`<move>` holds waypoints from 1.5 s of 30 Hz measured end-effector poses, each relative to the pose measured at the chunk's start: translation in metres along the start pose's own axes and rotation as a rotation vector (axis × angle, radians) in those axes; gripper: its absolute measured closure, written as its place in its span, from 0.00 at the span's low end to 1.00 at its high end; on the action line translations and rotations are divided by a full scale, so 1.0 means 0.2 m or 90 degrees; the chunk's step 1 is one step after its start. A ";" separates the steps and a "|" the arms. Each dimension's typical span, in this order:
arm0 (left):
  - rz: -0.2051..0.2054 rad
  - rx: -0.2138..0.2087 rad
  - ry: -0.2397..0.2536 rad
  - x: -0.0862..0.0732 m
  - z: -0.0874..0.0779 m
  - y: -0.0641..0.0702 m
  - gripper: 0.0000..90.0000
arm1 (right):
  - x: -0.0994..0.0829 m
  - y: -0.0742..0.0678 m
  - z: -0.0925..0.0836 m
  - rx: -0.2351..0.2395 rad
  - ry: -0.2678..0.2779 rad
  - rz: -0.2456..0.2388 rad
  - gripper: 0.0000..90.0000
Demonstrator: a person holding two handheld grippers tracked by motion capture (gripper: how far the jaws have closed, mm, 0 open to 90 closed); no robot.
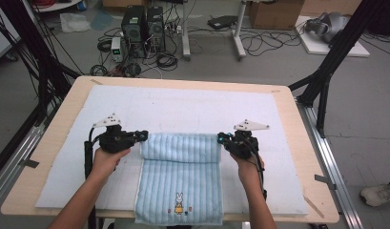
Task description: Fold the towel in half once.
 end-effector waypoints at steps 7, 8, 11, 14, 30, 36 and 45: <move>0.021 -0.015 -0.019 -0.15 -0.04 0.06 0.95 | -0.15 -0.05 -0.09 0.011 0.003 0.001 0.97; 0.021 -0.024 -0.016 -0.17 -0.05 0.07 0.95 | -0.18 -0.05 -0.10 0.007 0.000 -0.004 0.97; 0.030 -0.031 -0.031 -0.20 -0.05 0.09 0.95 | -0.23 -0.05 -0.11 0.006 -0.006 0.001 0.97; 0.032 -0.030 -0.038 -0.23 -0.05 0.10 0.95 | -0.23 -0.04 -0.09 0.004 -0.007 0.008 0.91; -0.014 -0.038 -0.029 -0.28 -0.07 0.08 0.95 | -0.22 -0.15 0.05 0.010 -0.093 -0.067 0.92; -0.016 -0.078 -0.025 -0.32 -0.13 0.16 0.95 | -0.27 -0.22 -0.15 0.052 -0.028 -0.050 0.92; -0.004 -0.101 -0.038 -0.37 -0.17 0.23 0.58 | -0.46 -0.31 -0.32 0.072 -0.034 -0.041 0.71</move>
Point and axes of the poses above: each handheld gripper's, and its own axes: z roughly forward along the jaws, x roughly out of its top, y roughly to its right, the point moved 4 cm from there along z, roughly forward along the jaws, and after that the axes turned 2 degrees about -z, right-handed, at the moved point
